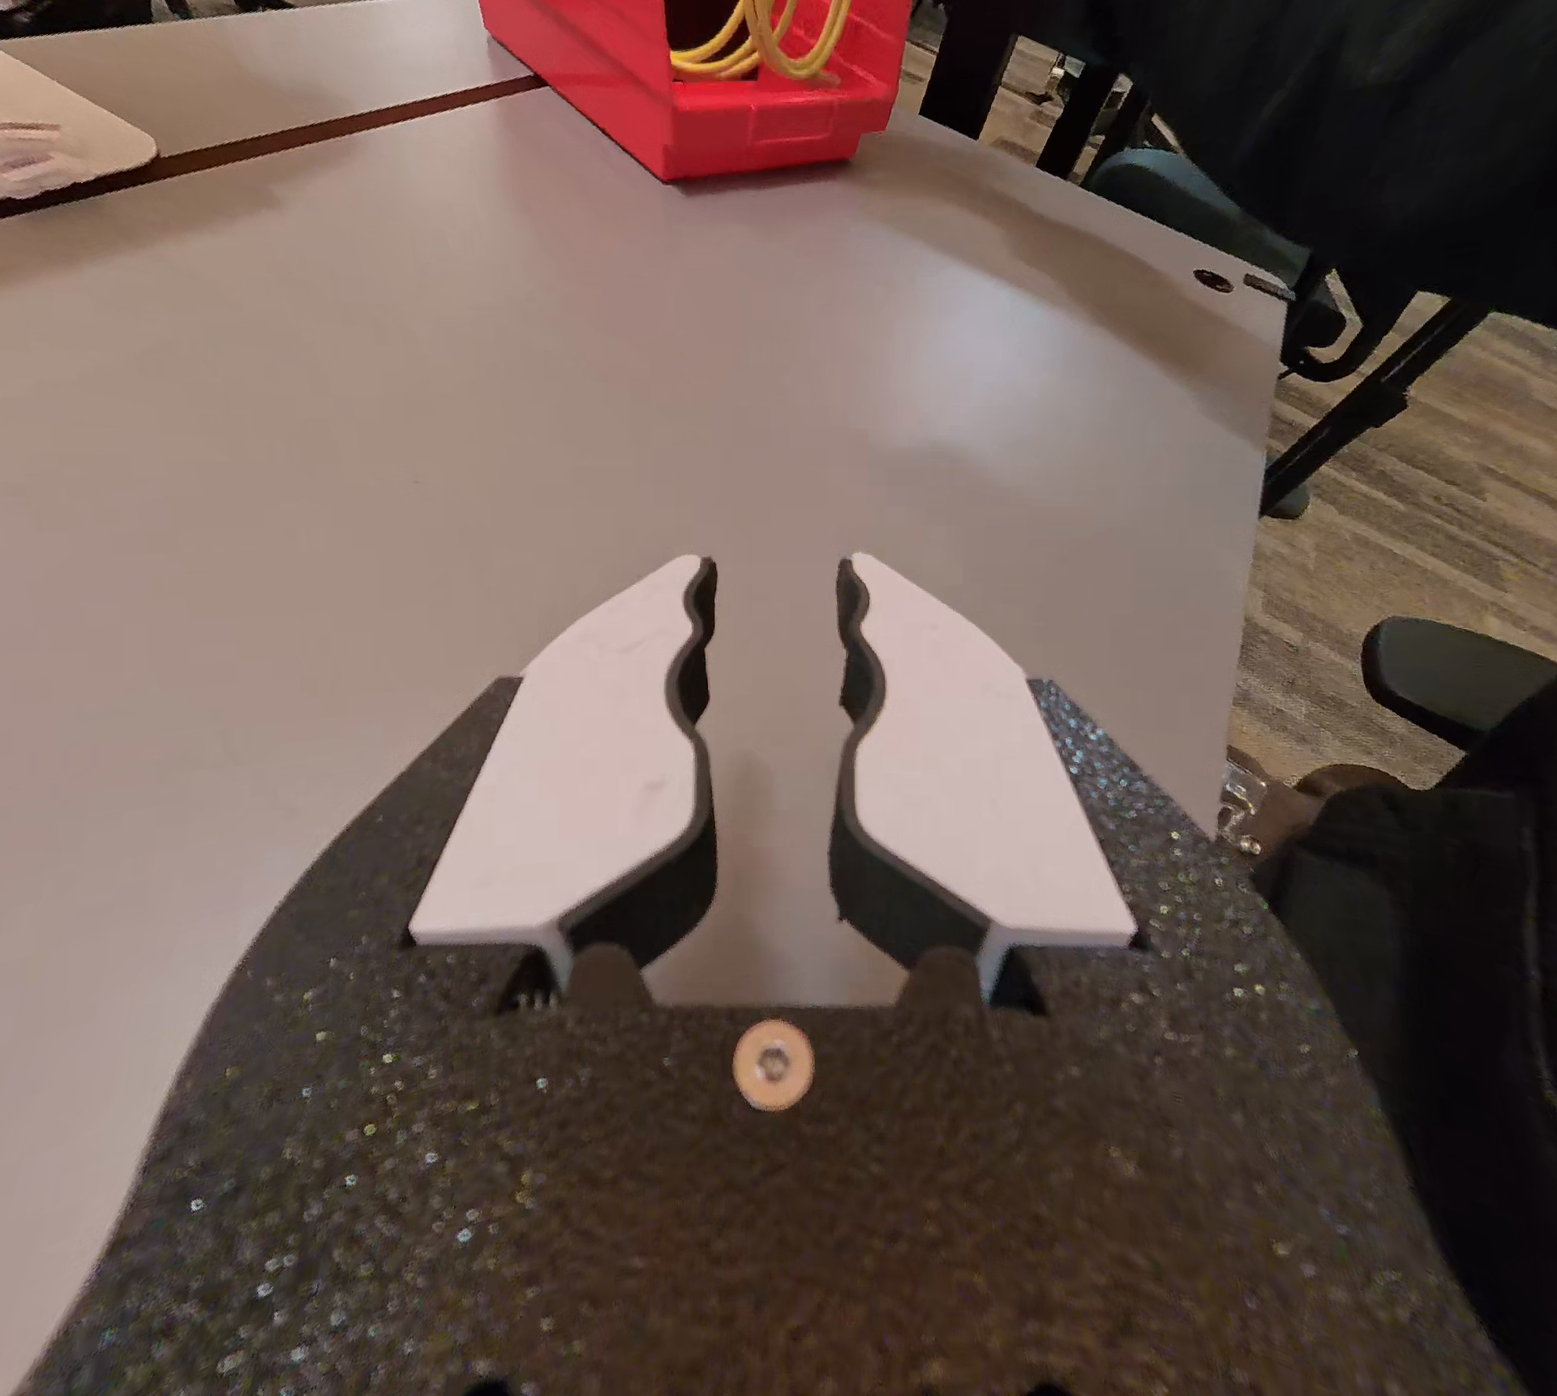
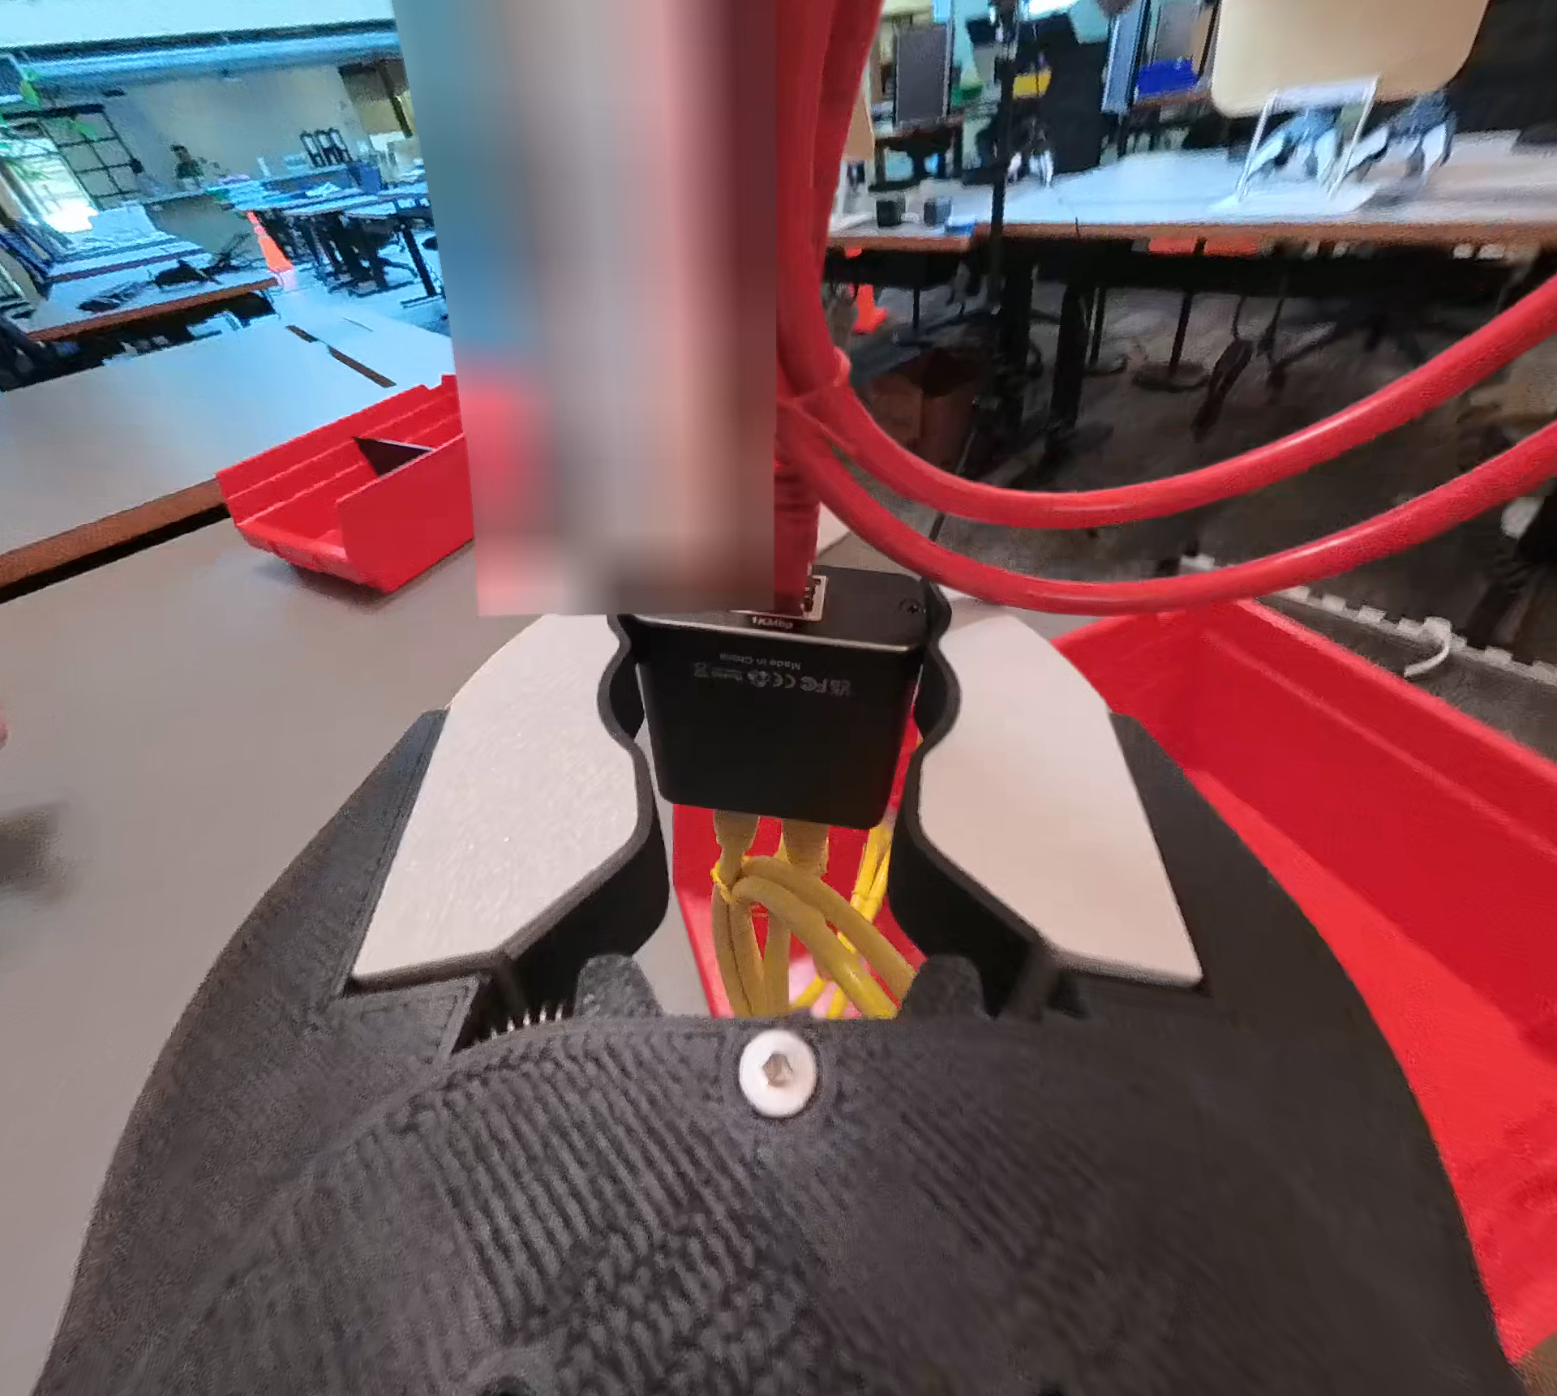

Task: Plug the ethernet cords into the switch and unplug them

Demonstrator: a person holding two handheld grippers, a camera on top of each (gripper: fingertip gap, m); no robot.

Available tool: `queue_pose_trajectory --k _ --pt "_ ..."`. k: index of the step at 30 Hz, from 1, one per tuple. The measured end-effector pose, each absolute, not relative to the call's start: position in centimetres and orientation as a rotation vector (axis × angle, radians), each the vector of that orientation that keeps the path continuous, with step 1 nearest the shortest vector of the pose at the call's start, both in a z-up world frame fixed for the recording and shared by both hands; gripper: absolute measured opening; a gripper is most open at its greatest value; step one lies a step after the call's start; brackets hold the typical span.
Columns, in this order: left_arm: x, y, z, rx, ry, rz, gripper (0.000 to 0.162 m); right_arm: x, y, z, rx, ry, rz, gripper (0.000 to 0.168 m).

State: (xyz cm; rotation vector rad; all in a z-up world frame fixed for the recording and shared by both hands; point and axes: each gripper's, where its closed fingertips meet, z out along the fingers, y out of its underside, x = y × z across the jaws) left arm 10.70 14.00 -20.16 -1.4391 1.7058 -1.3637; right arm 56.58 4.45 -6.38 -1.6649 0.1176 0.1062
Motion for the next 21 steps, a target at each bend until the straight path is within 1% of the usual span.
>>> queue_pose_trajectory --k 5,11,14,21 --pt "11.3 14.3 -20.7 -1.469 1.703 -1.389 0.027 58.3 4.5 -10.3 -1.766 0.187 0.017 0.064" --pt "12.0 14.4 -21.2 -1.480 1.733 -1.389 0.026 60.1 3.4 -11.4 -1.799 0.224 -0.081 0.064" --pt "12.2 14.4 -21.3 -1.486 1.736 -1.397 0.026 61.2 3.0 -11.9 -1.800 0.353 0.014 0.064" --pt "12.4 14.2 -21.4 -1.490 1.741 -1.413 0.026 63.3 1.8 -12.6 -1.852 0.570 0.029 0.065"
